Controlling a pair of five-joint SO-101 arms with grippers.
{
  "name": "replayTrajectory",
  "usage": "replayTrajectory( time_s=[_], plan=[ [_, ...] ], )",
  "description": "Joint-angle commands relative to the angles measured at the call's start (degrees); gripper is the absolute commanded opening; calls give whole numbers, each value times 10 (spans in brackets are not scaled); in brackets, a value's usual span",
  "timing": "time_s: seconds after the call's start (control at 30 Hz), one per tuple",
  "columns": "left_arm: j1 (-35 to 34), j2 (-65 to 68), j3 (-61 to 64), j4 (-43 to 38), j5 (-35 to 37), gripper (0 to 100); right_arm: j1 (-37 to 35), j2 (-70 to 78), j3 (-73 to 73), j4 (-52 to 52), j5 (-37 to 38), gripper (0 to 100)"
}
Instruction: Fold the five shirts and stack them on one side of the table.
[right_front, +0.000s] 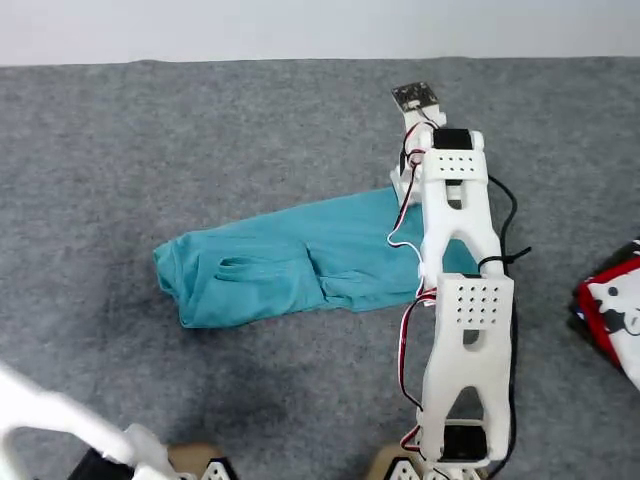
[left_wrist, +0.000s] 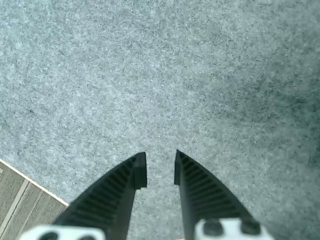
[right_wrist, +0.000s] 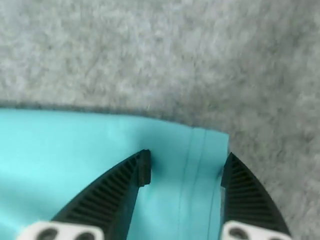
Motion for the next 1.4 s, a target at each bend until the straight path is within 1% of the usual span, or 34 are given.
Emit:
replayTrajectory(
  time_s=[0.0, 0.2, 0.3, 0.4, 0.63, 0.77, 0.93, 1.03, 1.2, 1.37],
  plan=[
    [2, -17, -2, 5, -4, 97, 8, -19, -6, -10, 7, 243],
    [3, -17, -2, 3, -6, 97, 8, -44, -55, 67, 3, 243],
    [4, -16, 2, 1, -35, 97, 18, -46, -88, 118, -4, 243],
    [4, -17, 16, -11, -43, 97, 27, -46, -91, 137, -15, 243],
    [4, -17, 28, -15, -43, 97, 29, 5, -91, 45, -10, 243],
    [1, -21, 25, -15, -43, 97, 29, 19, -91, -4, 22, 243],
    [0, -21, 25, -11, -43, 97, 38, 13, -113, -2, 23, 243],
    [0, -21, 25, -11, -43, 97, 42, 9, -156, 33, 22, 243],
    [1, -21, 25, -11, -43, 97, 41, 12, -258, 156, 18, 243],
    [3, -21, 27, -11, -43, 97, 44, 15, -309, 269, -25, 243]
  ],
)
